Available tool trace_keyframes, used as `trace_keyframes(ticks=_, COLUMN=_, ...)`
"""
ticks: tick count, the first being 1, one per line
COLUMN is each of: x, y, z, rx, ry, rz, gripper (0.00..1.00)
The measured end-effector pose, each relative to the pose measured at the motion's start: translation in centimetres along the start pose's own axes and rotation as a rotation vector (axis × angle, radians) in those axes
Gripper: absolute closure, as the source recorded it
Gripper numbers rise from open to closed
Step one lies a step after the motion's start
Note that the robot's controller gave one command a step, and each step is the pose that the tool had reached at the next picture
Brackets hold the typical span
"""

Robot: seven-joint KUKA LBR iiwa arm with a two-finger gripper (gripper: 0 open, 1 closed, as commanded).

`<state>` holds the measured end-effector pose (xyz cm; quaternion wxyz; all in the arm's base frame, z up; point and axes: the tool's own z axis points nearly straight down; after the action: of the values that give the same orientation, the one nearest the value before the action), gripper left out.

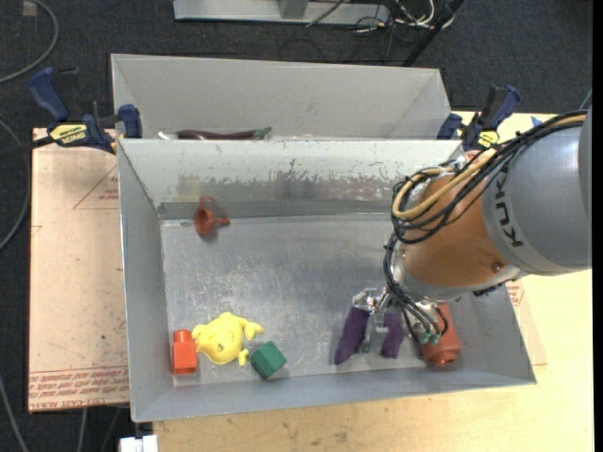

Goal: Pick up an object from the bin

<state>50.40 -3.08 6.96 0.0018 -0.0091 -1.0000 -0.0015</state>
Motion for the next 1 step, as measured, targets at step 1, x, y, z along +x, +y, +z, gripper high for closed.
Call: trace_keyframes(ticks=1, x=-1.42, y=0.66, z=-11.77, rx=-0.001, ry=-0.003, rz=-0.040, gripper=1.00)
